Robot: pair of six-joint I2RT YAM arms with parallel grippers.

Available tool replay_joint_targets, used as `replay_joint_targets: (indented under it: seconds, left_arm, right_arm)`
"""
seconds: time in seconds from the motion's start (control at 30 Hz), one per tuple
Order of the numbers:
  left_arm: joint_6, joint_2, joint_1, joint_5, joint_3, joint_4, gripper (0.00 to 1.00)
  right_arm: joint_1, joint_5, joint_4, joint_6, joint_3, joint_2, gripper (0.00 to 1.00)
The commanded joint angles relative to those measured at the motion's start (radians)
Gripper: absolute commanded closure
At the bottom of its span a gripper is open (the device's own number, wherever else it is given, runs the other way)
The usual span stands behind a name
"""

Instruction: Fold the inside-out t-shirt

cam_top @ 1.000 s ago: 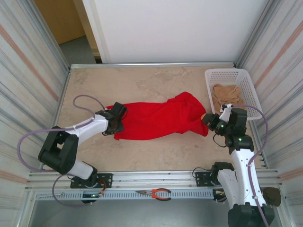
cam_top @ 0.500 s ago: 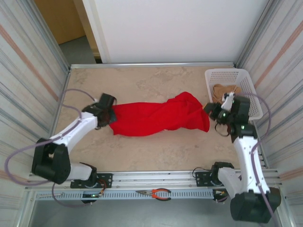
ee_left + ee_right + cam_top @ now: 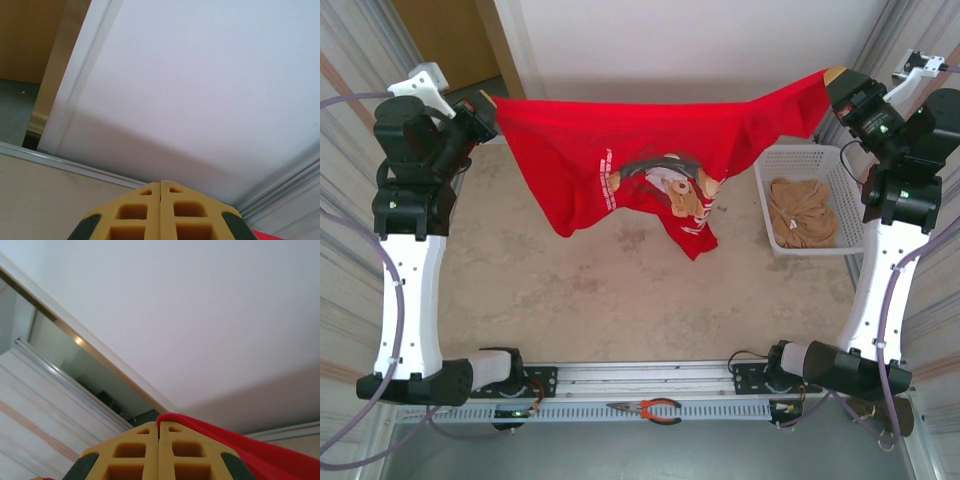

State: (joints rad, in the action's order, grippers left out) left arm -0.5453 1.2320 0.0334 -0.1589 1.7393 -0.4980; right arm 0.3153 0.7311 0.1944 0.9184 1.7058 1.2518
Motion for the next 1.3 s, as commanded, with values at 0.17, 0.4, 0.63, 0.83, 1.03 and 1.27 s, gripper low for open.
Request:
replay_joint_targets:
  seconds: [0.17,0.4,0.63,0.83,1.03,1.27]
  left_arm:
    - [-0.079,-0.027,-0.067,-0.128,-0.039,0.030,1.00]
    - [-0.174,-0.077,-0.071,-0.194,-0.023,0.098,1.00]
    - [-0.202,-0.058,-0.071,-0.253,-0.059,0.096,1.00]
    - [-0.181,0.012,-0.070,-0.280,-0.214,0.091,1.00]
    - [-0.227,0.148,-0.045,-0.250,-0.414,0.210,1.00]
    - [-0.101,0.457,-0.004,-0.189,-0.196,0.173,1.00]
  right_arm:
    - [0.062,0.062,-0.040,0.092,0.009,-0.033,1.00]
    - [0.073,0.088,-0.121,0.194,0.096,-0.068,1.00]
    - [0.045,0.087,-0.121,0.190,0.112,-0.095,1.00]
    - [-0.075,0.021,-0.018,0.031,-0.016,-0.092,1.00]
    - [-0.180,-0.104,0.012,-0.136,-0.261,-0.040,1.00]
    - [-0.204,-0.125,0.010,-0.209,-0.291,0.127,1.00]
